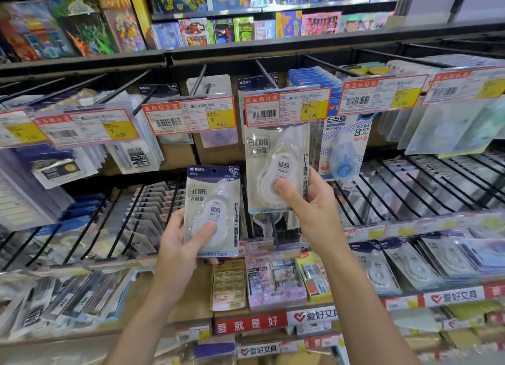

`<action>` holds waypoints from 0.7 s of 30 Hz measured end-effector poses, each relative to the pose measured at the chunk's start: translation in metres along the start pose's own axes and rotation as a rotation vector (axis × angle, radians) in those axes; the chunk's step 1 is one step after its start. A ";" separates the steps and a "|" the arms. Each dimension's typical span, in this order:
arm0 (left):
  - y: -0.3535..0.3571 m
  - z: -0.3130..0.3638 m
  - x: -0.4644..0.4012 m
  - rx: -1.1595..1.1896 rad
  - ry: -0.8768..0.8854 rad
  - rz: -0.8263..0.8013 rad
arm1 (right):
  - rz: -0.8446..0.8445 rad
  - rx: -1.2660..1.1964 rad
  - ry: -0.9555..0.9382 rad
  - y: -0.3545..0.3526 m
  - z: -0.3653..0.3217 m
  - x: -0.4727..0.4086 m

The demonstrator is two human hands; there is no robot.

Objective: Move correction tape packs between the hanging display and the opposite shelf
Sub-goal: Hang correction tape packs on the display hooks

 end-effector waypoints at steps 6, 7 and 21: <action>-0.001 0.000 -0.001 -0.006 0.007 0.016 | -0.005 0.015 -0.003 -0.001 0.004 0.000; -0.001 0.000 -0.001 -0.007 0.006 0.016 | -0.005 0.010 0.001 -0.001 0.005 0.001; -0.009 -0.005 0.003 -0.008 -0.012 0.038 | 0.031 0.025 0.043 0.003 0.020 -0.010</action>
Point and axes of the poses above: each hand's wrist, its own x-axis away from the middle knuckle, its own y-axis out of the palm, z = x × y, the point moved 3 cm from there along -x, towards the middle knuckle, and after that the axes turned 11 degrees about -z, right-handed, at the moved point
